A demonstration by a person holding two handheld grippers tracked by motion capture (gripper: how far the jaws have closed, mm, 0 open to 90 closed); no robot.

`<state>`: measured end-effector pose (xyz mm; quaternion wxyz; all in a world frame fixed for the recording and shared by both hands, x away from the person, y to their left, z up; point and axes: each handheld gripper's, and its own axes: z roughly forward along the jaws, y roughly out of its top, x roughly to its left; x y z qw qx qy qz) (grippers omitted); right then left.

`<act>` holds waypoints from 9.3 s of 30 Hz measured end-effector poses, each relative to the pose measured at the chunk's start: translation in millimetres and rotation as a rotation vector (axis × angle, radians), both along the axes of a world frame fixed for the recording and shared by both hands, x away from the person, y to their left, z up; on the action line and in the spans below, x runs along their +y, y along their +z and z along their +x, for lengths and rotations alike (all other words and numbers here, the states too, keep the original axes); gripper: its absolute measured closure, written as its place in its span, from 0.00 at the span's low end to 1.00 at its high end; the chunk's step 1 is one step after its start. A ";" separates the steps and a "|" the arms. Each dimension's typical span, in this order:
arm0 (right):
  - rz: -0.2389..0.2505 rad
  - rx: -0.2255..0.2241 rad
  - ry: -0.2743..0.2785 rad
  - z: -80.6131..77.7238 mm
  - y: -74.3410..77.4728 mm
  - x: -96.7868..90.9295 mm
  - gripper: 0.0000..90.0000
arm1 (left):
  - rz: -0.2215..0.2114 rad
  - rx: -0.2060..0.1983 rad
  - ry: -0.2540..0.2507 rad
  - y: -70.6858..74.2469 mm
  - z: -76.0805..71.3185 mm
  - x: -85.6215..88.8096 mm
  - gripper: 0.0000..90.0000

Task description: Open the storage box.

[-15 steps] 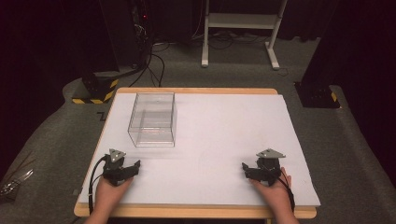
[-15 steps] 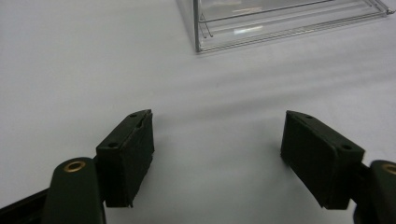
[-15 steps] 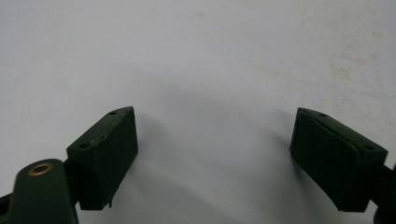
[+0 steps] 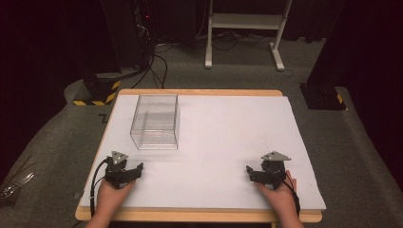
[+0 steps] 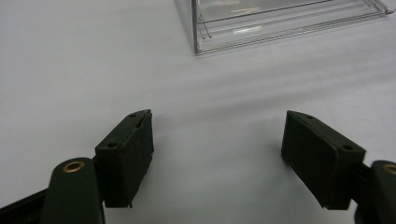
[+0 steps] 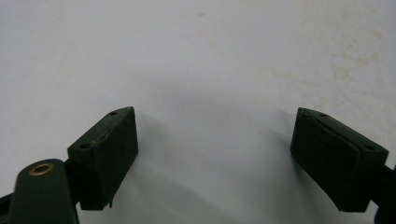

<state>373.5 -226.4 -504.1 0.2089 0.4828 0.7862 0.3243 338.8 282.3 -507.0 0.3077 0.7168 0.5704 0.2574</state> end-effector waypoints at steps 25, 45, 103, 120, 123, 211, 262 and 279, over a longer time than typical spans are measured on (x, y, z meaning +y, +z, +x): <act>-0.008 0.000 -0.001 0.0 0.3 1.0 0.16 | -0.007 -0.005 -0.001 2.4 -3.9 -0.5 0.45; -0.005 0.002 0.000 0.3 0.1 0.6 0.16 | -0.066 -0.119 -0.042 32.0 -15.1 -25.5 0.33; 0.004 0.005 0.000 0.4 0.1 0.0 0.16 | -0.059 -0.200 0.114 52.1 54.2 -83.3 0.36; 0.003 0.005 0.000 0.3 0.1 0.1 0.16 | -0.059 -0.221 0.128 49.7 43.7 -86.5 0.37; 0.003 0.005 0.000 0.3 0.1 0.1 0.16 | -0.058 -0.223 0.128 49.5 40.8 -86.7 0.37; 0.002 0.003 0.001 0.4 0.1 -0.1 0.17 | -0.049 -0.212 0.066 44.2 -76.9 -90.2 0.37; 0.002 0.003 0.001 0.4 0.1 -0.1 0.17 | -0.075 -0.220 0.048 45.0 -100.4 -86.4 0.27; 0.000 0.003 0.001 0.4 0.1 -0.1 0.16 | -0.089 -0.321 0.036 68.0 -104.9 -81.3 0.23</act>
